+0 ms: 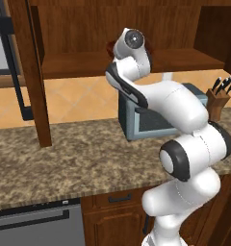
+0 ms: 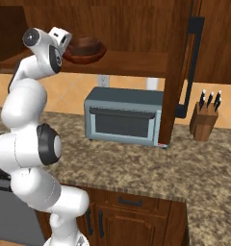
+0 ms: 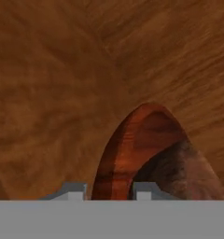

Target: Pick up the bowls on the counter and stack them on top of one another in the open cabinet. Place the smaller bowl on top of the larger bowl.

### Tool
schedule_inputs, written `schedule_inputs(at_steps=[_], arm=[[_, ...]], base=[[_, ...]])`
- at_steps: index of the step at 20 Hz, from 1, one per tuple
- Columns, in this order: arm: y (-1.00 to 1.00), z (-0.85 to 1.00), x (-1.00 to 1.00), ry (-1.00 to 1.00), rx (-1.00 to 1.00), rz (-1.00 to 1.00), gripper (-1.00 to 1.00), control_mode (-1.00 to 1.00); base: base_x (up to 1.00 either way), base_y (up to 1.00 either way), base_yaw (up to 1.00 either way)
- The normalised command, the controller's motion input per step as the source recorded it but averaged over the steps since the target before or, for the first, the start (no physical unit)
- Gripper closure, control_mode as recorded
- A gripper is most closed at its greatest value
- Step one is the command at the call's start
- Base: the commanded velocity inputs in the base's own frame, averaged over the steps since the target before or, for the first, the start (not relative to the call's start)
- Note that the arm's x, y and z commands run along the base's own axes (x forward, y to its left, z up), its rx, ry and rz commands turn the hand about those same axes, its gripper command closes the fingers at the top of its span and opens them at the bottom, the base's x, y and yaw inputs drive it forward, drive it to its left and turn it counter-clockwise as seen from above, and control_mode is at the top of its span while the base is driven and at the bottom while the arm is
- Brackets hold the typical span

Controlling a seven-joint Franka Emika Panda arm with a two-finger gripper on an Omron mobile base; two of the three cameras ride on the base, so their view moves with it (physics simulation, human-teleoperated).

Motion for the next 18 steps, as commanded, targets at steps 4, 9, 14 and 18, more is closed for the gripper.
schedule_inputs(at_steps=[4, 9, 14, 18], arm=[[0.09, 0.02, -0.68, -0.26, 0.0, 0.01, -1.0, -1.0], [0.06, -0.27, -1.0, -0.31, -0.04, 0.01, -1.0, -1.0], [-0.03, -0.86, -1.0, 0.02, 0.0, 0.0, -1.0, -1.0], [0.04, -1.0, -0.76, 0.46, -0.01, 0.0, -1.0, -1.0]], base=[[0.0, 0.0, 0.0], [0.0, 0.0, 0.0], [0.0, 0.0, 0.0], [0.0, 0.0, 0.0]])
